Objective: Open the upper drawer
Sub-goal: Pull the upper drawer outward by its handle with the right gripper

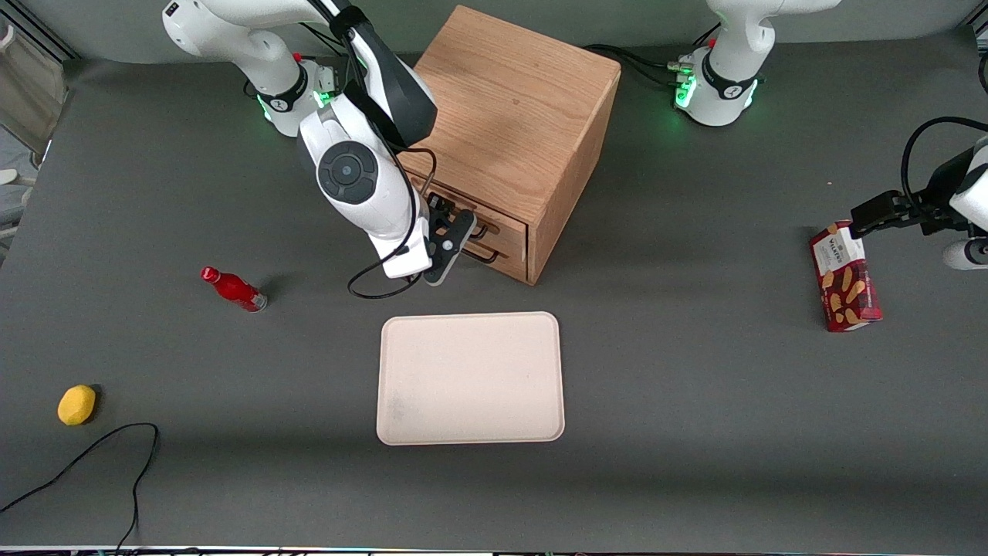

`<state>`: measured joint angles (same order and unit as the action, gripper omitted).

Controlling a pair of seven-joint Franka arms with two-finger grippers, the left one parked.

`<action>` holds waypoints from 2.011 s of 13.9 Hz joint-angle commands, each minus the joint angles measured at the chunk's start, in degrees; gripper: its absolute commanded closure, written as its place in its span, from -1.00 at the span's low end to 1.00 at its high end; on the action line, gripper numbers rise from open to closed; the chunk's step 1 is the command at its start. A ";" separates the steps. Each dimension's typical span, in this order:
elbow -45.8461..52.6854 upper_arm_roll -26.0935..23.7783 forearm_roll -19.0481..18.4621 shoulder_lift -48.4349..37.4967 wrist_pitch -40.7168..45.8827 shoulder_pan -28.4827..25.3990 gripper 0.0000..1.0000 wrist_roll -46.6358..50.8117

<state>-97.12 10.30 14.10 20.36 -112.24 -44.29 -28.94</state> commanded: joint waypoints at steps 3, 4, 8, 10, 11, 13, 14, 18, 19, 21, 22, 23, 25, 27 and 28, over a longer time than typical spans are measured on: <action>-0.35 0.16 -5.39 -0.40 -1.23 -0.01 -1.00 -0.50; -0.35 0.07 -5.58 -0.49 -1.40 -0.01 -1.00 -0.50; -0.17 0.24 -5.66 -0.76 -1.75 0.26 -1.00 -0.32; 0.09 0.50 -5.75 -1.28 -1.75 0.43 -1.00 -0.15; 0.18 0.51 -5.75 -1.72 -1.75 0.61 -1.00 -0.23; 0.35 0.59 -5.93 -1.99 -1.67 1.31 -1.00 -0.32; 0.35 0.59 -5.93 -1.90 -1.75 1.40 -1.00 -0.32; 0.35 0.68 -6.02 -1.72 -1.75 1.57 -1.00 -0.67; 0.44 0.68 -6.02 -1.72 -1.75 2.01 -1.00 -0.94; 0.97 0.68 -6.02 -1.37 -1.84 2.80 -1.00 -1.11; 1.06 0.68 -6.02 -1.20 -2.02 2.89 -1.00 -1.20; 1.06 0.68 -6.02 -1.11 -2.89 3.41 -1.00 -1.20; 1.14 0.59 -6.02 -0.50 -3.42 3.86 -1.00 -1.29; 1.84 0.68 -6.02 0.47 -4.47 3.86 -1.00 -1.20; 2.54 0.68 -6.02 1.17 -4.57 3.86 -1.00 -1.20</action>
<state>-96.54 11.04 8.73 19.78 -115.94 -40.59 -29.02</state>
